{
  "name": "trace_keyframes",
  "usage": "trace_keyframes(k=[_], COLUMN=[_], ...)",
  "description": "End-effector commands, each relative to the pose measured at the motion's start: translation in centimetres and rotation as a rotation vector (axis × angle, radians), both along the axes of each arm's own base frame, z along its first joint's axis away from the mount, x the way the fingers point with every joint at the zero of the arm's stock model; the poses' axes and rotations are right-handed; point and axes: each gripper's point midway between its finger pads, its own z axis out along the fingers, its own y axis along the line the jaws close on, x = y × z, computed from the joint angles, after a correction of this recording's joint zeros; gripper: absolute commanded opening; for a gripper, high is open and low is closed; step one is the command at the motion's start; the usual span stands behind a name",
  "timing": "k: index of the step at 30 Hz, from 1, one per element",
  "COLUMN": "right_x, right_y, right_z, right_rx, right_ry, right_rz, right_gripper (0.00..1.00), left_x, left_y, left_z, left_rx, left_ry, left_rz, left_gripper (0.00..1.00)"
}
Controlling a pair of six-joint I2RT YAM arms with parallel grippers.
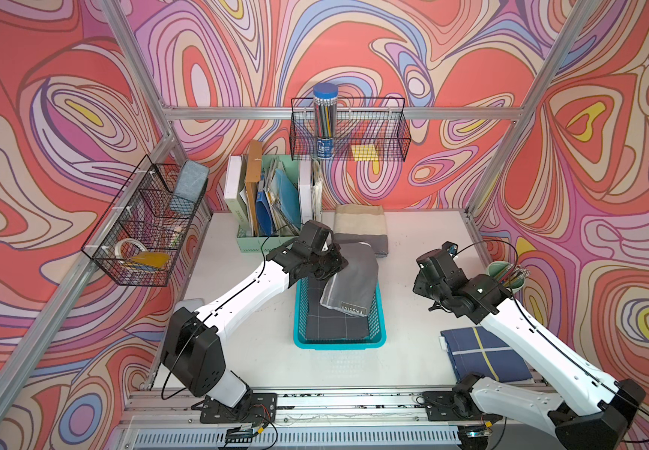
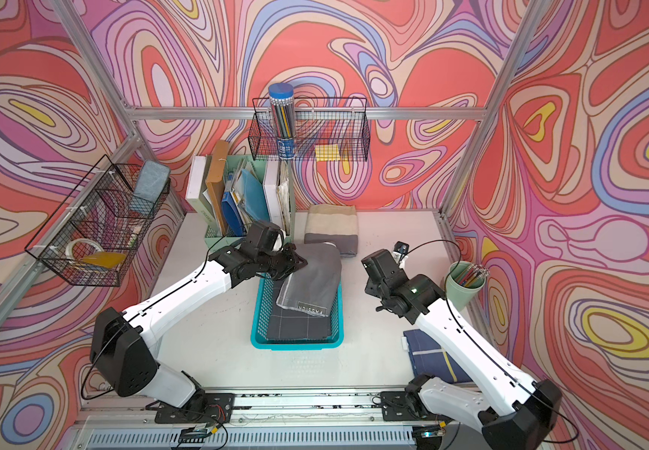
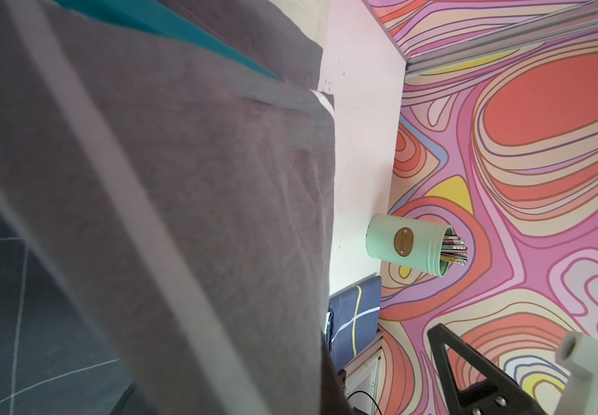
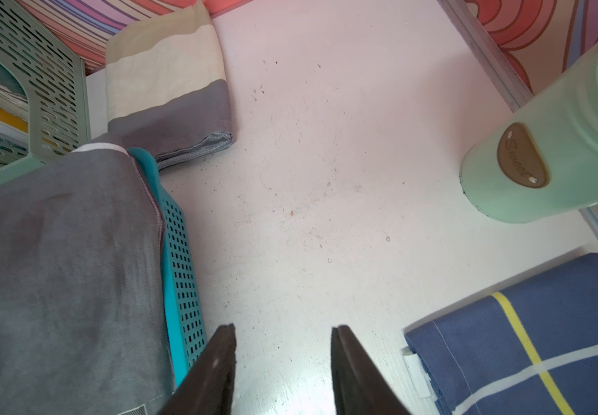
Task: Put the folded pillowcase in the basket
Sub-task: Place the pillowcase in the basket.
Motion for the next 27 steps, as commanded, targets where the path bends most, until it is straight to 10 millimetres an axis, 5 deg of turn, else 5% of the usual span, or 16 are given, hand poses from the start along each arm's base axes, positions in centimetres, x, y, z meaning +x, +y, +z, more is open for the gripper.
trace_keyframes(k=[1,6,9,15,19,22,27], right_x=[0.3,0.0,-0.4,-1.2,-1.0,-0.8,-0.4], right_y=[-0.4,-2.3,-4.3,-7.3,-7.3,-7.0,-6.4], right_z=[0.8,1.7,2.8,6.8,6.9,6.5,5.9], right_rx=[-0.019,-0.089,-0.125,-0.137,-0.156,-0.152,-0.141], right_ry=[-0.03,-0.051,-0.071,-0.182,-0.169,-0.16,-0.143], right_rz=[-0.007,-0.063,-0.123,-0.213,-0.205,-0.191,-0.158], right_gripper=[0.45,0.44,0.44,0.44,0.44,0.44,0.44], left_x=[0.2,-0.4,-1.2,-2.4,-3.7,-3.4,-1.6], left_y=[-1.4,-3.2,-5.0,-11.0,-15.5,-14.3,-6.6], left_z=[4.3,10.9,12.9,12.4,12.8,12.2,5.3], left_rx=[-0.053,-0.073,-0.134,-0.31,-0.453,-0.415,-0.205], left_ry=[-0.07,-0.173,-0.177,-0.083,-0.03,-0.094,-0.125], left_rz=[-0.041,-0.114,-0.135,-0.208,-0.281,-0.235,-0.143], left_gripper=[0.0,0.0,0.0,0.0,0.0,0.0,0.0])
